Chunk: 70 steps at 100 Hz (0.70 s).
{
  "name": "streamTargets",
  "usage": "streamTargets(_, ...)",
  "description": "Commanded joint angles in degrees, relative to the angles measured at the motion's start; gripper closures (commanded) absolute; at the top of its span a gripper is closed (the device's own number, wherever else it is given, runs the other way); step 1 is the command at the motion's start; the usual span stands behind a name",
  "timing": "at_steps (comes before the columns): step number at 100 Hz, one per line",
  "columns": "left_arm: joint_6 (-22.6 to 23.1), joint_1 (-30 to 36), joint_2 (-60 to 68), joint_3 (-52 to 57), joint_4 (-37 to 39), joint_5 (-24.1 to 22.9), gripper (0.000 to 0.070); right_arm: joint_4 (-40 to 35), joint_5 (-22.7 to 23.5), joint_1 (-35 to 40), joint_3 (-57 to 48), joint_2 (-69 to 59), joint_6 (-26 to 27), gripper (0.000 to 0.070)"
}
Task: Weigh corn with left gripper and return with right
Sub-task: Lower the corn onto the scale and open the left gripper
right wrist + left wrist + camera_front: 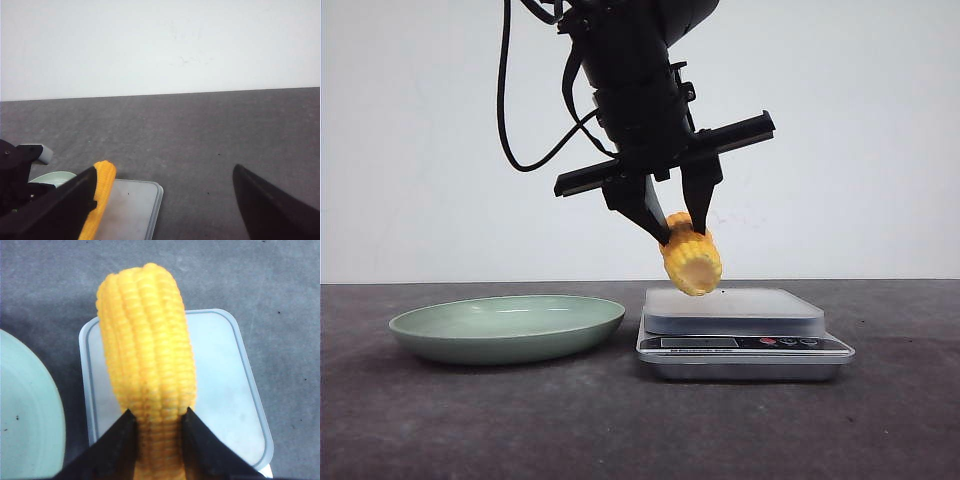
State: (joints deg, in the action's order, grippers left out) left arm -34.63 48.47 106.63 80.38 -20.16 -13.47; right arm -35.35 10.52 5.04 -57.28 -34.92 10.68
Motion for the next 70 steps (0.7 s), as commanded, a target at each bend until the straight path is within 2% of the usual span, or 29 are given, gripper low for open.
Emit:
streamTargets(1, 1.29, 0.74, 1.33, 1.55, 0.57, 0.5, 0.0673, 0.37, -0.07, 0.13, -1.03, -0.15, -0.59, 0.0155)
streamTargets(37, 2.23, 0.57, 3.69, 1.73, 0.04, 3.41, 0.0681, -0.46, -0.07, 0.13, -1.03, -0.15, -0.66, 0.0155)
streamTargets(46, 2.25, 0.55, 3.89, 1.81, 0.09, 3.5, 0.0655, -1.01, -0.09, 0.13, -1.03, -0.15, -0.68, 0.0155)
streamTargets(48, 2.25, 0.55, 3.89, 1.81, 0.09, 3.5, 0.062, -1.03, -0.09, 0.13, -1.03, -0.15, -0.68, 0.0155)
streamTargets(51, 2.23, 0.55, 3.89, 1.84, 0.11, 3.5, 0.0528, -1.09, -0.11, 0.13, -1.03, -0.15, -0.68, 0.0155)
streamTargets(53, 2.25, 0.57, 3.89, 1.86, 0.13, 3.5, 0.0429, -1.11, -0.11, 0.13, -1.03, -0.15, -0.68, 0.0155)
streamTargets(54, 2.25, 0.57, 3.89, 1.86, 0.13, 3.5, 0.0407, -1.14, -0.13, 0.13, -1.03, -0.15, -0.68, 0.0155)
streamTargets(56, 2.27, 0.57, 3.89, 1.86, 0.15, 3.5, 0.0298, -1.14, -0.15, 0.13, -1.03, -0.15, -0.7, 0.0155)
streamTargets(57, 2.25, 0.57, 3.89, 1.86, 0.15, 3.5, 0.0276, -1.16, -0.13, 0.13, -1.03, -0.15, -0.7, 0.0155)
streamTargets(58, 2.27, 0.57, 3.89, 1.86, 0.15, 3.5, 0.0216, -1.16, -0.15, 0.13, -1.03, -0.15, -0.7, 0.0155)
streamTargets(61, 2.27, 0.57, 3.89, 1.86, 0.13, 3.5, 0.0125, -1.16, -0.15, 0.13, -1.03, -0.15, -0.76, 0.0155)
streamTargets(64, 2.43, 0.57, 3.89, 1.86, 0.13, 3.5, 0.0085, -1.14, -0.15, 0.13, -1.03, -0.15, -0.83, 0.0154)
streamTargets(70, 3.26, 0.57, 3.89, 1.86, 0.15, 3.48, 0.0088, -1.16, -0.15, 0.13, -1.03, -0.15, -0.83, 0.0155)
